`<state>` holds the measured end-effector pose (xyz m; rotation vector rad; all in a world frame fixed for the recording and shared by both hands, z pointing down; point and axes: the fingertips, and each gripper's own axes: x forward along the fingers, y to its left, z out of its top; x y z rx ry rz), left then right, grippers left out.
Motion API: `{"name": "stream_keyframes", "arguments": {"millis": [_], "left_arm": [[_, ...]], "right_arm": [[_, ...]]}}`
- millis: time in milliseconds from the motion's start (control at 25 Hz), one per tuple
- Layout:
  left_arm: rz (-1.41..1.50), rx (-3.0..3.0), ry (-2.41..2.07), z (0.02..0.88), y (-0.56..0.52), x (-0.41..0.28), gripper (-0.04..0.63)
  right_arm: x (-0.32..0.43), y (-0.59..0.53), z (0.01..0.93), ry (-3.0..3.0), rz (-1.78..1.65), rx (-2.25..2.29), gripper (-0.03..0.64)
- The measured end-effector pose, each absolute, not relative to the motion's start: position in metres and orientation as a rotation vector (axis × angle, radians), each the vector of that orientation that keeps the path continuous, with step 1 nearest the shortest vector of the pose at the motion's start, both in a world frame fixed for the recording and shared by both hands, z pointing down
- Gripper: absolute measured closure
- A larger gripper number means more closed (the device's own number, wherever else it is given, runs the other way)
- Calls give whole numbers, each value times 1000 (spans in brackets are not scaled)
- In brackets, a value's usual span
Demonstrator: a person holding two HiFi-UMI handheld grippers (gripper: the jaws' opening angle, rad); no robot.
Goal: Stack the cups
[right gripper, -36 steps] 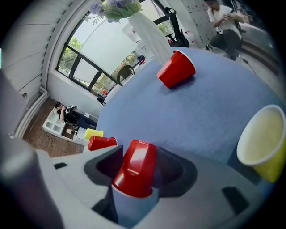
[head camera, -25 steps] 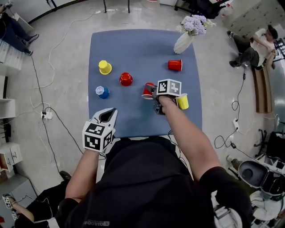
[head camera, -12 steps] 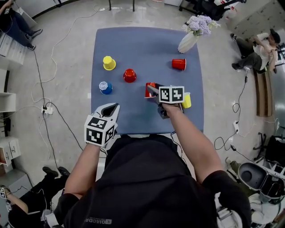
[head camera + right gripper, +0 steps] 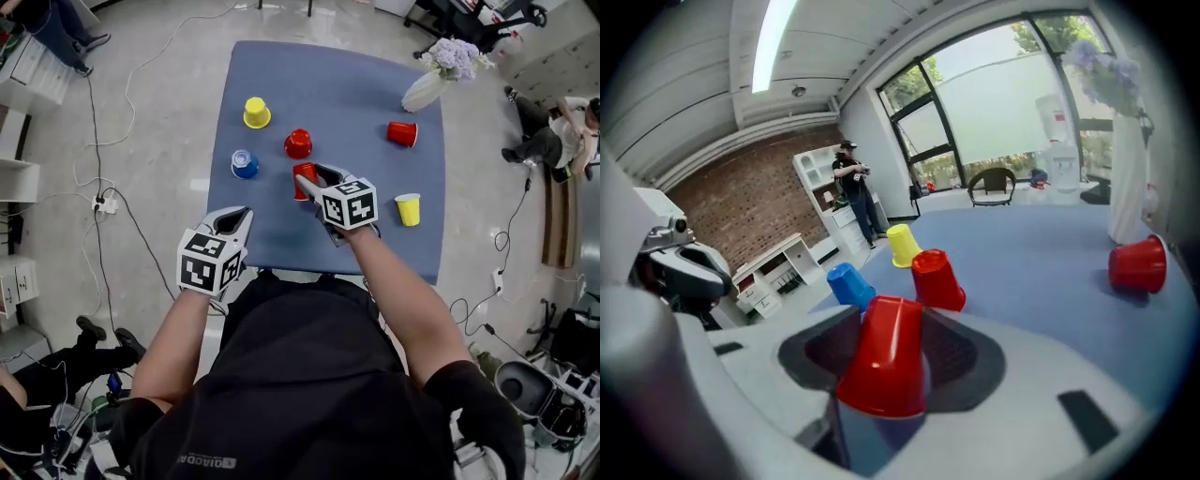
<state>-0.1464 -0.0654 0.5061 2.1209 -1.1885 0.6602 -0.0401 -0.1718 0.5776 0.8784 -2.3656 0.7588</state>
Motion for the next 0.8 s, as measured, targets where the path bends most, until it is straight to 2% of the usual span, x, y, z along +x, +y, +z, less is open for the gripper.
{"name": "stream_keyframes", "arguments": {"millis": [320,800], "left_arm": [[651,2062,-1229,511,-40,-179,591],[672,2034,-1213,520,-22,-195,591]], "right_arm": [[-100,-167,580,-2434,510,752,410],[-106,-144,588,-2446,242,700,411]]}}
